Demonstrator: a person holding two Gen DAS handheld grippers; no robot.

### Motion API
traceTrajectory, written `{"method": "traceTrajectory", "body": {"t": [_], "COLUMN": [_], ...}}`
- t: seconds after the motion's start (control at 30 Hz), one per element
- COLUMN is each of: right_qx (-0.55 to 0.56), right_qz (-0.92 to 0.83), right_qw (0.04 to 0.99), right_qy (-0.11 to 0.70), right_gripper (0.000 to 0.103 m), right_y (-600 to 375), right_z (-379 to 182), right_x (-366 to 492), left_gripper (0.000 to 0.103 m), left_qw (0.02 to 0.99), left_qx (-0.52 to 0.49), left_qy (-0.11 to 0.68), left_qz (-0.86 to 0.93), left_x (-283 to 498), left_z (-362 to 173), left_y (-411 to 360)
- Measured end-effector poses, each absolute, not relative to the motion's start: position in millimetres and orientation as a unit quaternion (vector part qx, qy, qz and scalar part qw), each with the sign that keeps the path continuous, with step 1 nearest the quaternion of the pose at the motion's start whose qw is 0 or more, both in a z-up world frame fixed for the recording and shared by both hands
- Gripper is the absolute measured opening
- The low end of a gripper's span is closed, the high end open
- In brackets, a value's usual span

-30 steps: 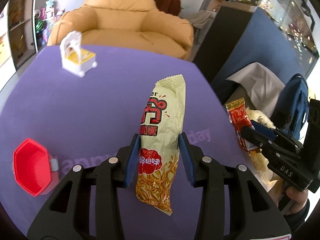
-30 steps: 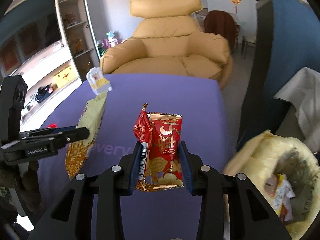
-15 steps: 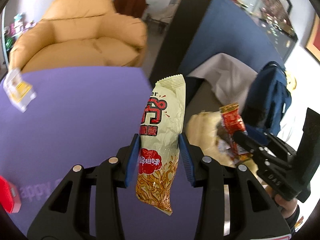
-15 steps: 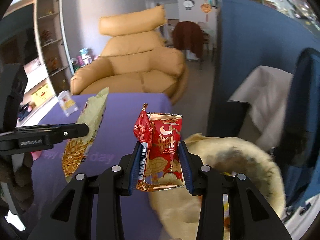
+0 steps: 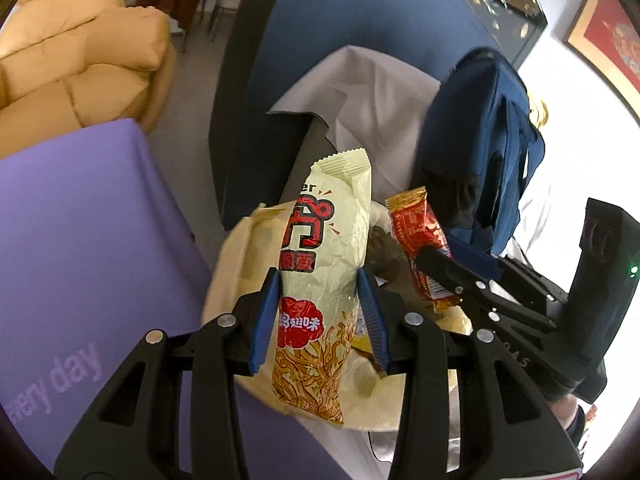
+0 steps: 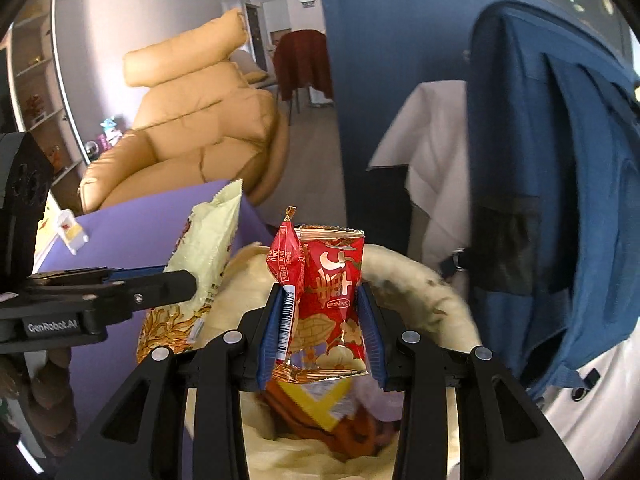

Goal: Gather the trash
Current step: 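Carry the cream chip bag and red peanut packet over the trash bag, then open both tools to drop the chip bag and peanut packet into the bag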

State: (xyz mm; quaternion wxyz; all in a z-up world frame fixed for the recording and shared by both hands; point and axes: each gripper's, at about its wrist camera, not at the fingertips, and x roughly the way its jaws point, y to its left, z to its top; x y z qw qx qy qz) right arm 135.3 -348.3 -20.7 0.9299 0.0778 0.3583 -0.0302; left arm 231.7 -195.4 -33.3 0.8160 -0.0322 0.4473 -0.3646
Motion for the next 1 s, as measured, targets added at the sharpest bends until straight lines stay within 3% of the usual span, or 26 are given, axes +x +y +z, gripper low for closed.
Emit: {"method": "traceTrajectory", "body": {"t": [0.6,0.83,0.9,1.0], "right_qx": [0.089,0.099,0.103,0.106], "right_qz": [-0.067,-0.068,-0.063,-0.046], "right_qw": [0.923,0.922,0.923,0.923], "right_qy": [0.368,0.367,0.367,0.366], "right_gripper": [0.036,0.036,0.036,0.036], "right_y": [-382,-386,-385,-377], "right_z": [-37,-38,-39,-41], "right_x": [127,119,120,120], "left_gripper": [0.038,0.062,0.073,0.078], "left_qw": [0.798,0.775,0.781,0.794], "left_qx": [-0.044,-0.049,-0.044,-0.033], "left_qy": [0.453,0.490,0.481,0.461], "left_qz": [-0.396,-0.395,-0.396,-0.394], "left_x": [241,235,228,216], "left_z": [-46,-69,-67,-58], "left_y": [-255,-245,-237,-221]}}
